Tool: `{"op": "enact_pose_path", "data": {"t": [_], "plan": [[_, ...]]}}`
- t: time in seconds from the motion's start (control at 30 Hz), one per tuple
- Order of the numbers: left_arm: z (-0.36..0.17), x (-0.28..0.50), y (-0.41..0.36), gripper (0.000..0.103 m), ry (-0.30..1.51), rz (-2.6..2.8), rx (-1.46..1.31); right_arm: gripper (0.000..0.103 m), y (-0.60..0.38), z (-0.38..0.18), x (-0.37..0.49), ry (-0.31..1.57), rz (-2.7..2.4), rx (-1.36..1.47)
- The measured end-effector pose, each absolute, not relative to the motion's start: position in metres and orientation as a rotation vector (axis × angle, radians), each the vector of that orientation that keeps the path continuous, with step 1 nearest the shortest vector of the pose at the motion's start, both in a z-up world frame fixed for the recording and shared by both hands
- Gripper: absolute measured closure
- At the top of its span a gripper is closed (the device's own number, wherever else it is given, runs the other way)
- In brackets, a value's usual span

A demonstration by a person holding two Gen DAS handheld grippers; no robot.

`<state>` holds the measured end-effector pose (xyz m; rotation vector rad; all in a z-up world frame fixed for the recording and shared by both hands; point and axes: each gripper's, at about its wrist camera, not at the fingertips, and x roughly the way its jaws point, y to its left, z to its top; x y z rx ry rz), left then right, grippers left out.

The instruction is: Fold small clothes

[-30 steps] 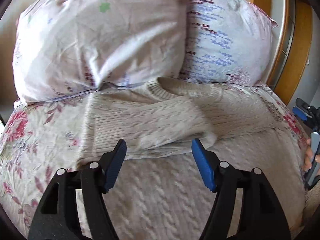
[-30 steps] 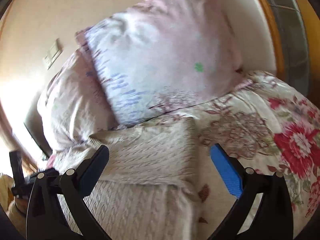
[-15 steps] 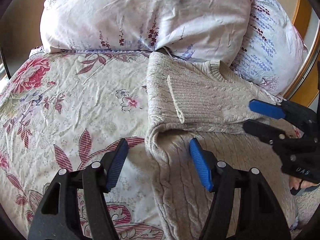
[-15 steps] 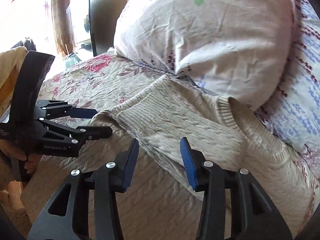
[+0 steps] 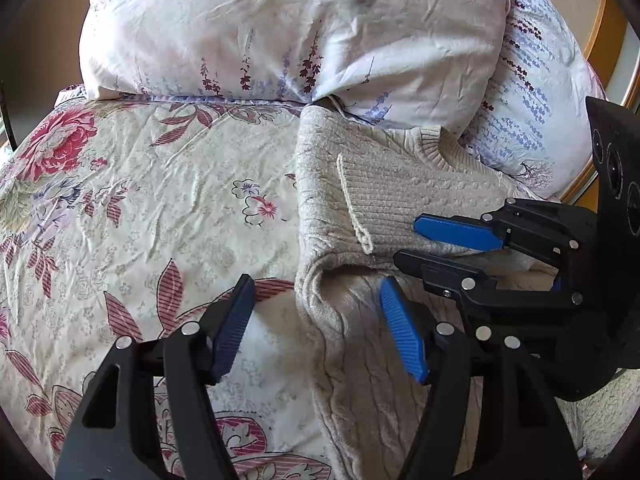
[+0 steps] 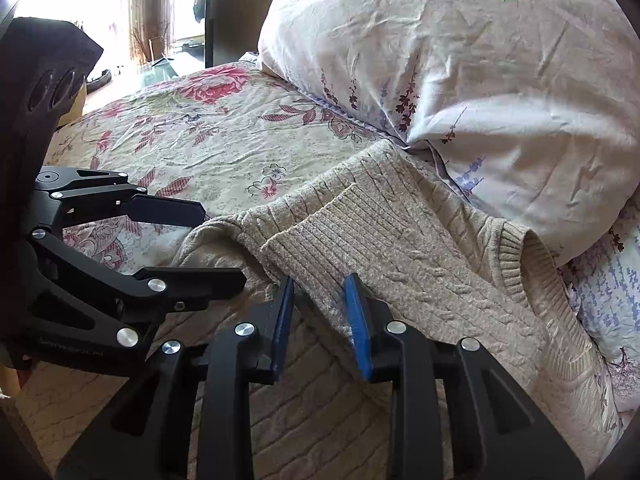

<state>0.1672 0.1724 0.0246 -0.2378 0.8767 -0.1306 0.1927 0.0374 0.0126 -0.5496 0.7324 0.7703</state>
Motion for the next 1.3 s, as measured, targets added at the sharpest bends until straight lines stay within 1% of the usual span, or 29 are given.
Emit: {"op": "enact_pose_path", "data": {"t": [0.03, 0.1, 0.13, 0.27, 0.37, 0.53, 0.63, 0.7, 0.87, 0.9, 0.97, 1.0, 1.03, 1.17, 1.2, 1.23, 1.27, 1.3], "plan": [[0.024, 0.167, 0.172, 0.037, 0.877, -0.133, -0.238, 0.089, 0.038, 0.012, 0.194, 0.729, 0.764, -0.545], [0.024, 0.168, 0.173, 0.036, 0.877, -0.136, -0.240, 0.096, 0.036, 0.015, 0.197, 0.728, 0.760, -0.499], [0.024, 0.168, 0.173, 0.035, 0.878, -0.139, -0.240, 0.097, 0.032, 0.018, 0.199, 0.725, 0.762, -0.460], [0.024, 0.169, 0.172, 0.033, 0.880, -0.143, -0.235, 0.097, 0.003, 0.037, 0.207, 0.700, 0.739, -0.289], [0.024, 0.170, 0.171, 0.032, 0.881, -0.144, -0.231, 0.097, -0.036, 0.057, 0.213, 0.658, 0.689, -0.118], [0.023, 0.170, 0.169, 0.030, 0.883, -0.144, -0.226, 0.097, -0.142, 0.080, 0.216, 0.561, 0.529, 0.211], [0.024, 0.172, 0.164, 0.027, 0.887, -0.144, -0.207, 0.097, -0.211, 0.077, 0.208, 0.524, 0.380, 0.364], [0.024, 0.174, 0.160, 0.026, 0.892, -0.141, -0.192, 0.097, -0.249, 0.064, 0.205, 0.558, 0.290, 0.443], [0.023, 0.178, 0.151, 0.022, 0.899, -0.134, -0.166, 0.096, -0.300, 0.011, 0.211, 0.767, 0.215, 0.628], [0.022, 0.178, 0.152, 0.022, 0.900, -0.133, -0.161, 0.095, -0.304, 0.005, 0.211, 0.793, 0.225, 0.671], [0.021, 0.178, 0.150, 0.021, 0.902, -0.130, -0.154, 0.085, -0.311, -0.003, 0.213, 0.825, 0.243, 0.762], [0.021, 0.179, 0.150, 0.021, 0.903, -0.129, -0.151, 0.075, -0.313, -0.005, 0.214, 0.832, 0.253, 0.795], [0.021, 0.180, 0.149, 0.021, 0.903, -0.129, -0.149, 0.072, -0.315, -0.005, 0.215, 0.831, 0.260, 0.821], [0.019, 0.180, 0.148, 0.021, 0.905, -0.126, -0.141, 0.072, -0.320, -0.006, 0.218, 0.828, 0.207, 0.841], [0.019, 0.180, 0.148, 0.021, 0.905, -0.126, -0.139, 0.072, -0.321, -0.007, 0.221, 0.831, 0.191, 0.848], [0.018, 0.180, 0.148, 0.020, 0.906, -0.126, -0.138, 0.080, -0.323, -0.008, 0.225, 0.835, 0.178, 0.851], [0.018, 0.181, 0.147, 0.020, 0.907, -0.126, -0.135, 0.094, -0.325, -0.010, 0.229, 0.839, 0.164, 0.844], [0.018, 0.181, 0.147, 0.020, 0.907, -0.125, -0.132, 0.094, -0.324, -0.011, 0.233, 0.848, 0.156, 0.829]]}}
